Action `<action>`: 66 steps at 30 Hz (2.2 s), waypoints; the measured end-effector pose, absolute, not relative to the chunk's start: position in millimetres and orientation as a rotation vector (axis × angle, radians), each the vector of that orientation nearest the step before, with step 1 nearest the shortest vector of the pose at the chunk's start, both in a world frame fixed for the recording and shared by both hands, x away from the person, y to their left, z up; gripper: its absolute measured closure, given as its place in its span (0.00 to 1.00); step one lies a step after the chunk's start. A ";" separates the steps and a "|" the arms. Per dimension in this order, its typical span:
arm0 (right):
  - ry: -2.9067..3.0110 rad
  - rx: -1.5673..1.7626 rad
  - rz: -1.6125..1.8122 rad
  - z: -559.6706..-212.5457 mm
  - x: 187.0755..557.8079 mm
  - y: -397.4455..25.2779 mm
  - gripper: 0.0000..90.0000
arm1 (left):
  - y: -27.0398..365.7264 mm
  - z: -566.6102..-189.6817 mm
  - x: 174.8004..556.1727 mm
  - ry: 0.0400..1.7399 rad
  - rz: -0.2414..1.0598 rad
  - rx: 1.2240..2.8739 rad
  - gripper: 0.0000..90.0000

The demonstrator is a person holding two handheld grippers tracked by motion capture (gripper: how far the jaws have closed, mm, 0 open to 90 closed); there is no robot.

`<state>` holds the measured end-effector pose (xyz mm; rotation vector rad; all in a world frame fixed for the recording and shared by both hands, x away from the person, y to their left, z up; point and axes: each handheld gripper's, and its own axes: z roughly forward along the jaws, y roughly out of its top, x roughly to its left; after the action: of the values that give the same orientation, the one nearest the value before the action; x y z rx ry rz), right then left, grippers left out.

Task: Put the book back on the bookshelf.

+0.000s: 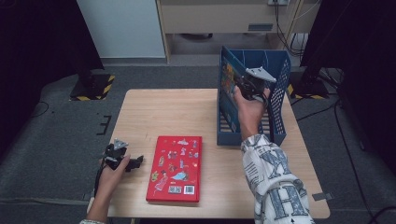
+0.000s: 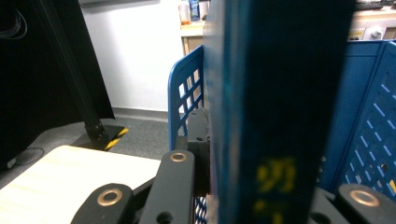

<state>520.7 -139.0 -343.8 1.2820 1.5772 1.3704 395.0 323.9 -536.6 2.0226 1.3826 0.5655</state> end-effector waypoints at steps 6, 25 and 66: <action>1.610 1.265 1.344 -343.6 516.4 -139.1 0.90 | 323.9 -536.6 395.0 1.382 0.566 2.023 0.00; 1.730 1.318 1.265 -344.7 501.0 -141.4 0.88 | 323.5 -536.6 394.9 1.381 0.565 2.024 0.00; 1.896 1.236 1.209 -300.1 512.3 -137.6 0.75 | 322.6 -536.8 394.9 1.376 0.561 2.022 0.00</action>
<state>512.3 -137.6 -300.1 1.2361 1.8956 1.2093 394.9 322.6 -536.8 2.0222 1.3763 0.5613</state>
